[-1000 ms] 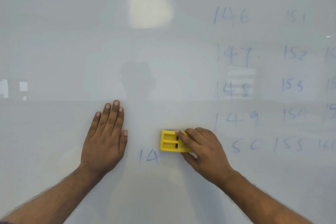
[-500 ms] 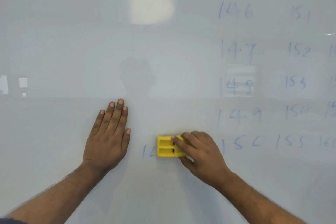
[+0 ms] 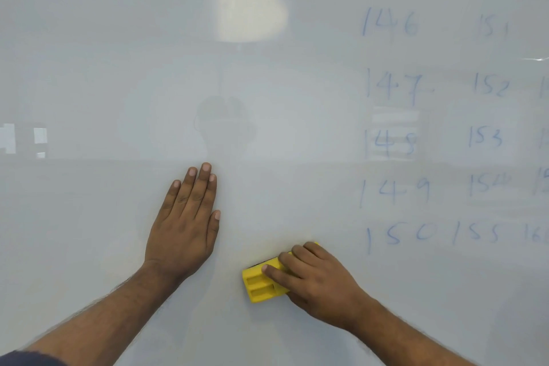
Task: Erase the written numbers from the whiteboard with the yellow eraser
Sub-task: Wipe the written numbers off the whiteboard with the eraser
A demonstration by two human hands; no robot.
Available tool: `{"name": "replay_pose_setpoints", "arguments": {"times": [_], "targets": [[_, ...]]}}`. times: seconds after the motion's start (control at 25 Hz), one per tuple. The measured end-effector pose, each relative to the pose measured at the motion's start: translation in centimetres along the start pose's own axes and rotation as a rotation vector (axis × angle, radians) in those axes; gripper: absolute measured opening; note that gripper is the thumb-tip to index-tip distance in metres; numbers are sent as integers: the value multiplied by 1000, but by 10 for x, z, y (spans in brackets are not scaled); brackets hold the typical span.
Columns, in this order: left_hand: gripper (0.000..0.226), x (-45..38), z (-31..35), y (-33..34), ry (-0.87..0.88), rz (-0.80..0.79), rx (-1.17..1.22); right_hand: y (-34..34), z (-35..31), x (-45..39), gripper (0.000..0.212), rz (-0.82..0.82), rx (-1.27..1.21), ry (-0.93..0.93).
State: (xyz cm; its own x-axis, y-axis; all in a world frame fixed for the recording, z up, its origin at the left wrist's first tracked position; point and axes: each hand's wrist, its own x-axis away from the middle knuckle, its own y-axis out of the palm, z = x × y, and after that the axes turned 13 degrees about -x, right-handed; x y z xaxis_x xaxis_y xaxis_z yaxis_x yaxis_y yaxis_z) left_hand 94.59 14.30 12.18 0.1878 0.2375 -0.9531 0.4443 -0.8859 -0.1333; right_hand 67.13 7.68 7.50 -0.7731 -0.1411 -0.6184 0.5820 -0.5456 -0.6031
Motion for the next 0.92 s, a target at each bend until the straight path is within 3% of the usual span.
{"name": "replay_pose_setpoints", "arguments": {"times": [0.2,0.52,0.8,0.92], "targets": [[60,0,0,1,0,1,10,-6,1,-35,48,212,-85,247],[60,3,-2,1,17,-6,17,8,-9,47,46,10,62,110],[61,3,0,-2,3,-35,21,-40,40,12,49,181,-57,307],[61,4,2,-5,-6,-55,20,-34,34,20,48,154,-117,304]]}}
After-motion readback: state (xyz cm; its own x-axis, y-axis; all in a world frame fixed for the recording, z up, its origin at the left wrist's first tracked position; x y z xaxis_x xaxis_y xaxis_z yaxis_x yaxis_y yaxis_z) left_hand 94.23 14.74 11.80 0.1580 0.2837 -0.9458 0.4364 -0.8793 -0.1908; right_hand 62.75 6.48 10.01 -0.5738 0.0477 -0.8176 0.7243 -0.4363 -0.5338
